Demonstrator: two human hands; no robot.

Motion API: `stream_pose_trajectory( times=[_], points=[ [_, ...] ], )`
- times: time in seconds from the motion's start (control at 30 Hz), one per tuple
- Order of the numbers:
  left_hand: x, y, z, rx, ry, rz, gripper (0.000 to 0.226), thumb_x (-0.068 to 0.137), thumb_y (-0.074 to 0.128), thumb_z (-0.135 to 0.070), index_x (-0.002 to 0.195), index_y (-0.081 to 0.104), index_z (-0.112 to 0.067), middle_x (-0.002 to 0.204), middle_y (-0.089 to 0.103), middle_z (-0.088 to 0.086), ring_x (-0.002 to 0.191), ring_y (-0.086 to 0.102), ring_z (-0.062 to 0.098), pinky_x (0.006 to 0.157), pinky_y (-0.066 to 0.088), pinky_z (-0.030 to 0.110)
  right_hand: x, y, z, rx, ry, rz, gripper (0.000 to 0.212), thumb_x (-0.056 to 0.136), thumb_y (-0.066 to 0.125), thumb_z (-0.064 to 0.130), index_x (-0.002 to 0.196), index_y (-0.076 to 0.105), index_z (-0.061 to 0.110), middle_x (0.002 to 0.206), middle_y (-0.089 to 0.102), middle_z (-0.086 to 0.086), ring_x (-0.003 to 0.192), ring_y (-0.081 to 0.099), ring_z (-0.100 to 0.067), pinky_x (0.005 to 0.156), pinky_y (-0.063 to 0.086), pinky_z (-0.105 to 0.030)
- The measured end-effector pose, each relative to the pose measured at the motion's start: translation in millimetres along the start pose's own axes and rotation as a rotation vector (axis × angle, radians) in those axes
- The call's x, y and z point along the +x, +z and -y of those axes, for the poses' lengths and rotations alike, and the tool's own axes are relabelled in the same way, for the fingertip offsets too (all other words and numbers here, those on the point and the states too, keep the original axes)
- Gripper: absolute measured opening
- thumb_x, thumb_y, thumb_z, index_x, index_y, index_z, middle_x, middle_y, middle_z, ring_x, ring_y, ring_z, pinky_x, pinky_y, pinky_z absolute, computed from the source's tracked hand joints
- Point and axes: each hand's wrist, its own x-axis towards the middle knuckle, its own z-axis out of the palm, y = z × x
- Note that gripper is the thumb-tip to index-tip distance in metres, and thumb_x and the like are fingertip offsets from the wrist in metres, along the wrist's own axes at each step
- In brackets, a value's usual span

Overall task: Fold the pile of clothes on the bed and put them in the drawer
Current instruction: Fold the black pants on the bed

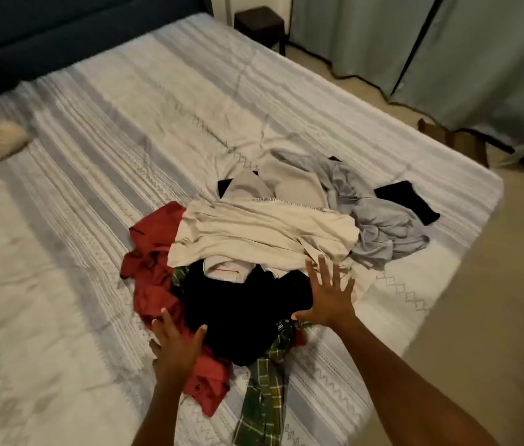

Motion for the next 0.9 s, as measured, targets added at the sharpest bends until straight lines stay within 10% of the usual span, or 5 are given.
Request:
stream_pose_trajectory(
  times=[0.13,0.3,0.5,0.6,0.9],
  points=[
    [66,30,-15,-0.224,-0.294,0.010,0.125,0.065,0.063,-0.083,0.155,-0.012,-0.039,0.165,-0.010,0.012,0.149,0.002,0.048,0.116,0.014,0.065,85,15,-18,0.012,0.003,0.061,0.152,0.046,0.060,0.097,0.147,-0.036,0.038,0.155,-0.045,0.000,0.143,-0.034,-0.042,0.107,0.001,-0.081],
    [110,85,-39,-0.445,-0.381,0.189,0.139,0.051,0.054,-0.098,0.159,0.015,-0.019,0.160,0.025,0.019,0.145,0.031,0.039,0.119,0.027,0.048,151,68,-21,0.167,-0.105,0.235,0.160,0.029,0.056,0.103,0.139,-0.045,0.044,0.162,-0.032,-0.003,0.150,-0.018,-0.044,0.117,0.006,-0.070],
    [82,149,-118,-0.671,-0.355,0.349,0.058,0.089,0.071,-0.039,0.136,0.057,-0.007,0.139,0.056,0.009,0.128,0.052,0.026,0.106,0.040,0.030,161,72,-21,0.207,-0.156,-0.073,0.089,0.077,0.068,0.048,0.151,0.035,0.012,0.155,0.032,-0.016,0.125,0.051,-0.045,0.095,0.050,-0.051],
    [75,163,-149,-0.701,-0.323,0.336,0.063,0.086,0.068,-0.053,0.135,0.060,-0.014,0.136,0.059,0.007,0.128,0.053,0.027,0.111,0.040,0.039,172,55,-24,0.358,-0.154,-0.170,0.065,0.068,0.052,0.021,0.132,0.054,0.008,0.136,0.053,-0.025,0.097,0.065,-0.048,0.076,0.057,-0.054],
    [160,99,-305,-0.671,0.205,0.079,0.033,0.097,0.060,-0.009,0.130,0.059,-0.002,0.134,0.059,0.013,0.131,0.051,0.031,0.112,0.036,0.035,258,-85,-21,0.528,-0.191,-0.427,0.072,0.081,0.049,0.036,0.142,0.046,-0.002,0.145,0.047,-0.023,0.125,0.053,-0.042,0.100,0.048,-0.050]
  ],
)
